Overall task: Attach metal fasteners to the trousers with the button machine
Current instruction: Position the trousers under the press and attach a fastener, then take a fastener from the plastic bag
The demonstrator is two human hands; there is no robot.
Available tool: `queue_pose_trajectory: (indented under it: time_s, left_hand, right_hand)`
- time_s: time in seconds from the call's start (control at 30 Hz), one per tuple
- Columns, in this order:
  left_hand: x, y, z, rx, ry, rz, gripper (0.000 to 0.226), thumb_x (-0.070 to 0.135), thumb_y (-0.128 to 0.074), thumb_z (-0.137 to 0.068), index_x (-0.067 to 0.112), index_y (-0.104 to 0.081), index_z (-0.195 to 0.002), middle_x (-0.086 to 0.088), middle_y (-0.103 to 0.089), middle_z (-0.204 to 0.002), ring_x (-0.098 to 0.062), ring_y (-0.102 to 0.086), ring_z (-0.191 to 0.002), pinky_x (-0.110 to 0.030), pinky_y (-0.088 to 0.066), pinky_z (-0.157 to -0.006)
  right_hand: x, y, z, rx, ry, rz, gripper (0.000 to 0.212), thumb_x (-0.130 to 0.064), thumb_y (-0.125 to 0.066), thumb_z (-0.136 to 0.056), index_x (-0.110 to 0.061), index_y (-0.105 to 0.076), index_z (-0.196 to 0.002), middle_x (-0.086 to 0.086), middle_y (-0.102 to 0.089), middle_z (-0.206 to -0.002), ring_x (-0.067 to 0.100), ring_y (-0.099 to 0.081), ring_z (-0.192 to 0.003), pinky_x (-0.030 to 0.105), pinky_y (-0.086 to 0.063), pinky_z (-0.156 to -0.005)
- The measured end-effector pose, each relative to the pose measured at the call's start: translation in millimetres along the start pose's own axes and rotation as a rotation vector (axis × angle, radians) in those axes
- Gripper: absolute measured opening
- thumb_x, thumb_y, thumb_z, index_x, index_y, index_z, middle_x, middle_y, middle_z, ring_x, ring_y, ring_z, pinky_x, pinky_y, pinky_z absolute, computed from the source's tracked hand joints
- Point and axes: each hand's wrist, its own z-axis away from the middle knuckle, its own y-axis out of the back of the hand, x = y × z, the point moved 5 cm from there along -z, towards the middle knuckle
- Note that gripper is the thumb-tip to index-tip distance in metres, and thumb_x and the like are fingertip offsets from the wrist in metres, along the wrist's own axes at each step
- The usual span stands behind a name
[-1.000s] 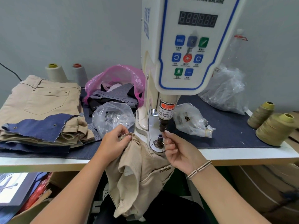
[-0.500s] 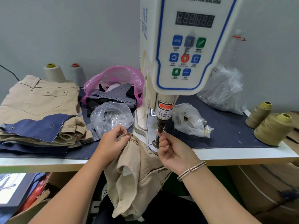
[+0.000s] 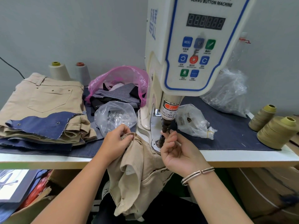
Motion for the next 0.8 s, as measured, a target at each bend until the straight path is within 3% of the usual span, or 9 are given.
queue_pose_trajectory:
  time_s: [0.2, 0.4, 0.5, 0.63, 0.73, 0.8]
  left_hand:
    - [1.3, -0.3, 0.3, 0.002, -0.001, -0.003, 0.015, 0.022, -0.064, -0.087, 0.028, -0.054, -0.077, -0.002, -0.065, -0.081, -0.020, -0.059, -0.081, -0.031, -0.044, -0.072]
    - [1.8, 0.1, 0.3, -0.005, 0.005, 0.003, 0.015, 0.021, -0.063, -0.087, 0.027, -0.054, -0.078, 0.000, -0.064, -0.080, -0.018, -0.059, -0.082, -0.031, -0.044, -0.073]
    - [1.8, -0.6, 0.5, -0.007, 0.000, 0.005, 0.014, 0.020, -0.063, -0.088, 0.026, -0.054, -0.079, -0.002, -0.064, -0.080, -0.020, -0.058, -0.080, -0.035, -0.045, -0.074]
    - [1.8, 0.8, 0.8, 0.004, -0.020, 0.001, 0.015, 0.018, -0.064, -0.087, 0.025, -0.053, -0.079, -0.001, -0.063, -0.077, -0.021, -0.057, -0.075, -0.036, -0.045, -0.070]
    - [0.6, -0.9, 1.0, -0.017, 0.008, -0.008, 0.020, 0.013, -0.065, -0.082, 0.027, -0.053, -0.074, 0.004, -0.059, -0.070, -0.013, -0.055, -0.066, -0.031, -0.043, -0.063]
    - [0.0, -3.3, 0.8, -0.031, 0.041, -0.068, 0.024, 0.015, -0.056, -0.082, 0.029, -0.047, -0.064, 0.009, -0.054, -0.063, -0.005, -0.051, -0.060, -0.023, -0.037, -0.055]
  right_hand:
    - [-0.4, -5.3, 3.5, -0.014, 0.007, -0.043, 0.044, -0.004, -0.060, -0.067, -0.004, -0.059, -0.111, 0.000, -0.054, -0.043, 0.009, -0.049, -0.029, 0.013, -0.038, -0.033]
    - [2.4, -7.8, -0.2, -0.016, 0.006, 0.083, 0.008, -0.004, -0.054, -0.073, -0.002, -0.058, -0.080, -0.003, -0.043, -0.038, 0.007, -0.036, -0.025, 0.009, -0.030, -0.034]
    - [9.6, -2.5, -1.0, -0.032, 0.013, 0.088, 0.006, -0.004, -0.055, -0.073, -0.009, -0.057, -0.076, -0.005, -0.042, -0.040, 0.007, -0.035, -0.026, 0.010, -0.029, -0.033]
    - [37.9, -2.9, -2.3, -0.163, -0.011, 0.142, 0.036, -0.004, -0.056, -0.075, -0.013, -0.067, -0.108, -0.003, -0.049, -0.051, 0.008, -0.041, -0.035, 0.016, -0.035, -0.034]
    - [61.8, -25.8, -21.6, -0.231, 0.017, 0.512, 0.025, -0.005, -0.051, -0.088, -0.010, -0.068, -0.105, 0.002, -0.056, -0.059, 0.009, -0.047, -0.040, 0.017, -0.040, -0.038]
    - [61.5, -51.0, -45.5, -0.209, 0.247, 1.018, 0.024, -0.006, -0.046, -0.094, -0.010, -0.068, -0.100, 0.004, -0.061, -0.068, 0.008, -0.053, -0.046, 0.016, -0.043, -0.044]
